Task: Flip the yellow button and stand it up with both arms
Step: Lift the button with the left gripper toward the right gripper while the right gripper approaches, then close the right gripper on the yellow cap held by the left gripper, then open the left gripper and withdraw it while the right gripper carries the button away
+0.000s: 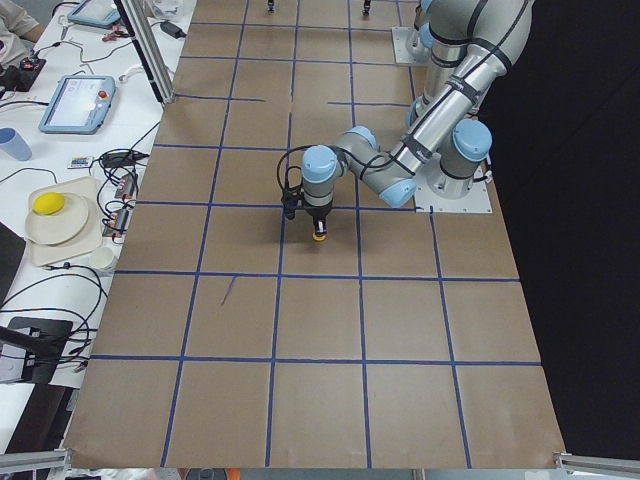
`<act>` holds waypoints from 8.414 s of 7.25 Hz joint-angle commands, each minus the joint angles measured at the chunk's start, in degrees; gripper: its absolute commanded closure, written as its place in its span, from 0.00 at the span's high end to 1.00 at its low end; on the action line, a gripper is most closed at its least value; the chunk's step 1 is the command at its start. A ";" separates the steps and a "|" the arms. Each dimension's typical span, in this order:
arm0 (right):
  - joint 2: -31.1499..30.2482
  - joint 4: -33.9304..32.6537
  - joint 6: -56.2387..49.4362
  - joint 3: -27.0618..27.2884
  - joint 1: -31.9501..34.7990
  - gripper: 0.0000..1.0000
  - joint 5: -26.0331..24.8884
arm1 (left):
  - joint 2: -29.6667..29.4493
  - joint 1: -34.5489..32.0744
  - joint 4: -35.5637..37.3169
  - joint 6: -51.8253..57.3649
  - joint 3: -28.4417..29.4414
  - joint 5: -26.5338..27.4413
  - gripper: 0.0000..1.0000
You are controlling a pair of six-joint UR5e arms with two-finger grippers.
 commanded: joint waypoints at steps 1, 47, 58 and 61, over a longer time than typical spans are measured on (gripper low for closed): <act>0.21 0.02 -0.93 0.06 0.04 1.00 -0.25 | 4.29 -1.00 -16.43 2.72 5.45 -3.16 0.10; -2.68 -15.62 49.78 3.40 -1.89 0.20 66.11 | 21.72 -36.07 -53.29 -8.94 10.76 -86.59 0.05; 1.25 -16.16 31.48 3.22 -11.00 0.19 50.49 | 18.48 -35.54 -26.89 -35.35 11.46 -53.99 1.00; 10.30 -17.90 3.49 2.87 -13.66 0.19 31.90 | 17.06 -35.54 -23.52 -37.94 11.90 -32.19 1.00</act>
